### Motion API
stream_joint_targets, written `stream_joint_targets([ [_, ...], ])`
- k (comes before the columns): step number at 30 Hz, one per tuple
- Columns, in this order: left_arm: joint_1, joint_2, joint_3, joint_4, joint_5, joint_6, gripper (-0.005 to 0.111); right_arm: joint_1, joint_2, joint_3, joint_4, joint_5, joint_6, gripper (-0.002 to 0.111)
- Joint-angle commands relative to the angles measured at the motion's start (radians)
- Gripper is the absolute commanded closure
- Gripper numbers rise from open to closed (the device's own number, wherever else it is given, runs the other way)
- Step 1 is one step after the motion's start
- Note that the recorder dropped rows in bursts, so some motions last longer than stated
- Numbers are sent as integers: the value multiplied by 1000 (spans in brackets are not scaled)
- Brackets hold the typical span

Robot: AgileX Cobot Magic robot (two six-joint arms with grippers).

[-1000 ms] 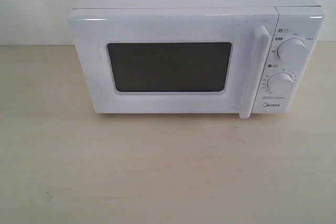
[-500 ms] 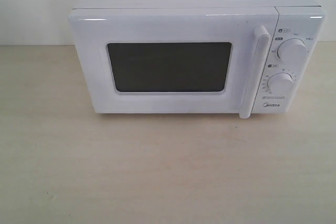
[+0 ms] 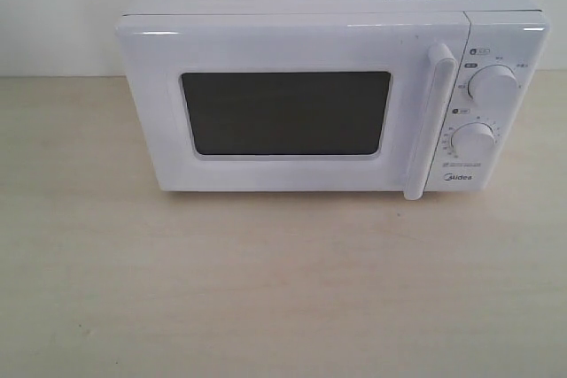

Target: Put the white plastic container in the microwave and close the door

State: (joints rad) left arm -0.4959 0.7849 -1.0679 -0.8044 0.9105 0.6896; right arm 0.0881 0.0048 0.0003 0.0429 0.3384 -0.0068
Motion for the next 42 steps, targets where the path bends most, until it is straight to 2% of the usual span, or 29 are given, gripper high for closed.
stream_joint_targets([
  [1,-3,-5,-2,-11,-2,-1,102,3,-5,0,2,-7,7,109],
  [7,-3,-5,-2,-11,-2,-1,102,3,-5,0,-248,-7,7,109],
  [17,-3,-5,-2,-11,-2,-1,102,3,-5,0,-37,-16,7,109],
  [31,-3,-5,-2,-11,-4,-1,102,3,-5,0,-27,-18,7,109],
  [36,-3,-5,-2,-11,-4,-1,102,3,-5,0,-19,-18,93,109],
  [42,-3,-5,-2,-11,-4,-1,102,3,-5,0,-19,-18,93,109],
])
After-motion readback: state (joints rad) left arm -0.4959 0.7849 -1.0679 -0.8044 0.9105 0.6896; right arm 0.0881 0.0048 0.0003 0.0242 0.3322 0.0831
